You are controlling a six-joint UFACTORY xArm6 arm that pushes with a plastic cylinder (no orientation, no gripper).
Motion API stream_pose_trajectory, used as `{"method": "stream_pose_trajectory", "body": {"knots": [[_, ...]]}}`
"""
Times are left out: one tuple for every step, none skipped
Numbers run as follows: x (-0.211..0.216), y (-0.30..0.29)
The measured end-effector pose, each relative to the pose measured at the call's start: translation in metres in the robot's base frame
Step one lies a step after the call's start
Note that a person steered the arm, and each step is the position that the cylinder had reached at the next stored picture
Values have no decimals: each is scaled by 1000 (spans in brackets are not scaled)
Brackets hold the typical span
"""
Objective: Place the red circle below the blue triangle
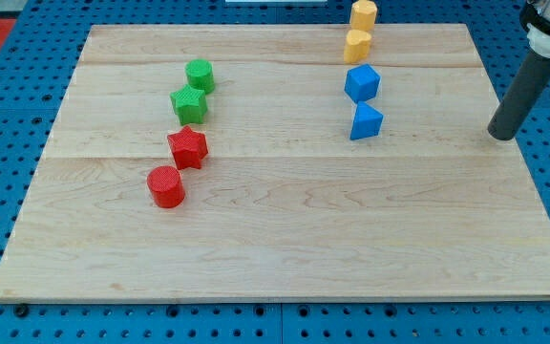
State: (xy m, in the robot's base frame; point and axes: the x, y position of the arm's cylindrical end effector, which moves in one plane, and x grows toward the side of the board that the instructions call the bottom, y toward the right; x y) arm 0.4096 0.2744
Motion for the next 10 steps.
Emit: {"method": "stream_pose_trajectory", "body": {"knots": [[-5, -1], [-5, 0], [-13, 4], [-14, 4], [-14, 3], [-24, -21], [-102, -17], [-169, -17], [-185, -17], [-142, -17]]}}
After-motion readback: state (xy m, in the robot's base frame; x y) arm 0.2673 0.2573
